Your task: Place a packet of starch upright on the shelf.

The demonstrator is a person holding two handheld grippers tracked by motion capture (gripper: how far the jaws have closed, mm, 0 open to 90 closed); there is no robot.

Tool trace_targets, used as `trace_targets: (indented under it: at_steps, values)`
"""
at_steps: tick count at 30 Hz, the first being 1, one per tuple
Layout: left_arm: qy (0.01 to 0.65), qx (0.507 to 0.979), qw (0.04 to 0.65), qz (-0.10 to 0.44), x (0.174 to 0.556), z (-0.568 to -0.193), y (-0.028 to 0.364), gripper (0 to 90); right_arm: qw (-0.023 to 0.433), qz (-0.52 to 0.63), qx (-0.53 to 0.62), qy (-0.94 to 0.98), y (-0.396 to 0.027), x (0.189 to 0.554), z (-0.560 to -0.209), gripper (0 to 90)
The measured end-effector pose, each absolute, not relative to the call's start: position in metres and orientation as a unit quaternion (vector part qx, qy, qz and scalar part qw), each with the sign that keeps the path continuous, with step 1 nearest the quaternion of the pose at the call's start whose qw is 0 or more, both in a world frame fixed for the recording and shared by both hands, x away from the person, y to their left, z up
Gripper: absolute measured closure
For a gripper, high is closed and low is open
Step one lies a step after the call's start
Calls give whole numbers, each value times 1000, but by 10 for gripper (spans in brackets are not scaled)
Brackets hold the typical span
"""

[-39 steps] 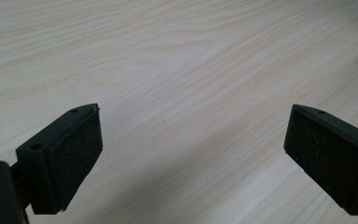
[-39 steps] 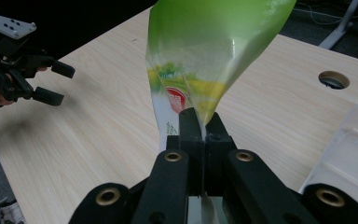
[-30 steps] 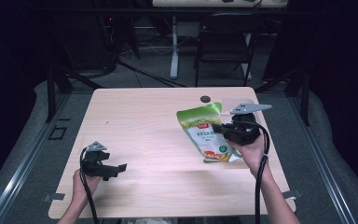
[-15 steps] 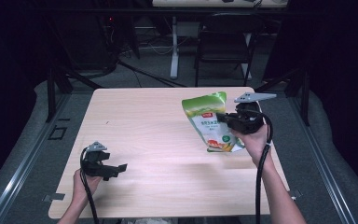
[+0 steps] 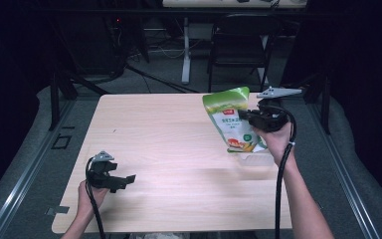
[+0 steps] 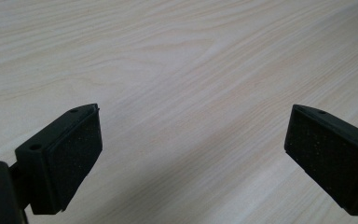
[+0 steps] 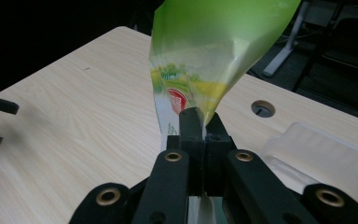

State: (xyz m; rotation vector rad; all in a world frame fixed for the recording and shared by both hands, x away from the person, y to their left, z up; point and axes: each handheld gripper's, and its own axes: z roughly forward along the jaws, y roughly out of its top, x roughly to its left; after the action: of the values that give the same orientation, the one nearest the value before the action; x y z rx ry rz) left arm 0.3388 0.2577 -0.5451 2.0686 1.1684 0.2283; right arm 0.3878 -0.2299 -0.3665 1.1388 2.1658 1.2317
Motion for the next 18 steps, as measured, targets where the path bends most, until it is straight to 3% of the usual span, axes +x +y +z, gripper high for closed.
trace_targets:
  at_steps: [18]
  values:
    - [454, 806, 370, 90, 339, -546, 257, 42, 226, 426, 435, 760, -259, 398, -365, 897]
